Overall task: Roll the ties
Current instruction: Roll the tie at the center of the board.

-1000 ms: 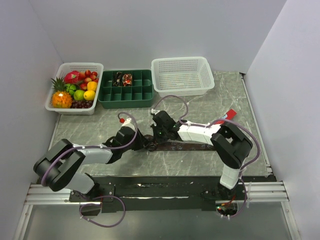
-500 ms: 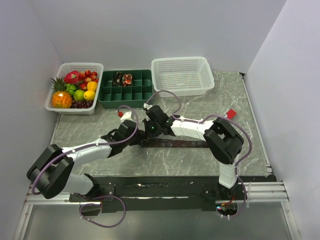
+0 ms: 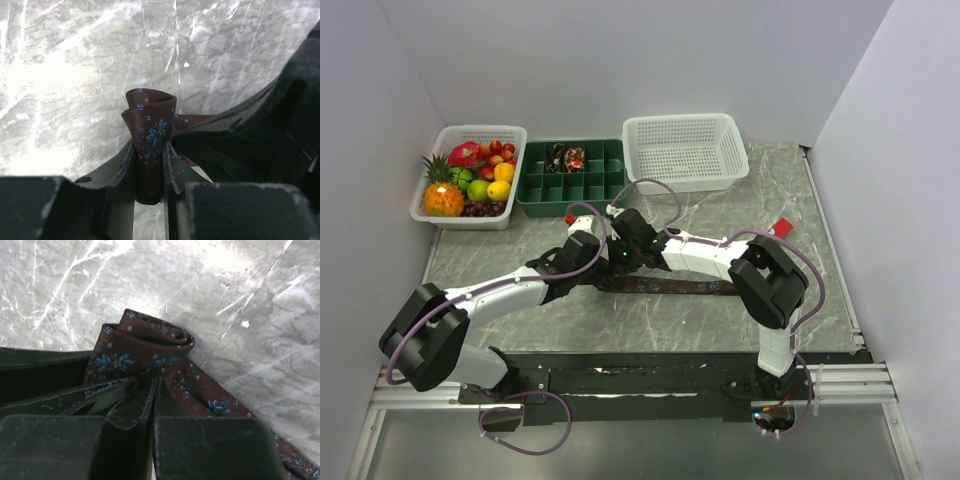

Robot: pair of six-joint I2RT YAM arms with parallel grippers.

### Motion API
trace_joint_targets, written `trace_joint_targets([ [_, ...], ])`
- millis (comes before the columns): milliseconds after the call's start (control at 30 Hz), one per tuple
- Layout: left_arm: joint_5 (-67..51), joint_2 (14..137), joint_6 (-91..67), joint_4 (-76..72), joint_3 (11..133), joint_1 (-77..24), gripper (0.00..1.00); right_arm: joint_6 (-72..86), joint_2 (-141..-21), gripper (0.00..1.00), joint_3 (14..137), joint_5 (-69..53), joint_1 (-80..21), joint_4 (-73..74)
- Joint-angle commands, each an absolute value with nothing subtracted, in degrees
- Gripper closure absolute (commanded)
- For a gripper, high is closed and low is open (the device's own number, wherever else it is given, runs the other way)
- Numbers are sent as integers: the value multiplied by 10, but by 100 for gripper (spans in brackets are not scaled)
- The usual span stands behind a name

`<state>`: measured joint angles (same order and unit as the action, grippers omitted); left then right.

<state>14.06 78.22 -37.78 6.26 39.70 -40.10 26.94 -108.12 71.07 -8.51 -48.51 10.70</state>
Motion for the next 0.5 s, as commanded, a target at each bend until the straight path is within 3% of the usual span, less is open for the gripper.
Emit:
trace_joint_targets([
  [0,150,790,-349,83,428,-403,99,269,-1046,100,696,-91,-487,112],
  [467,134,794,-336,79,418,-403,99,265,-1050,100,657,-60,-487,128],
])
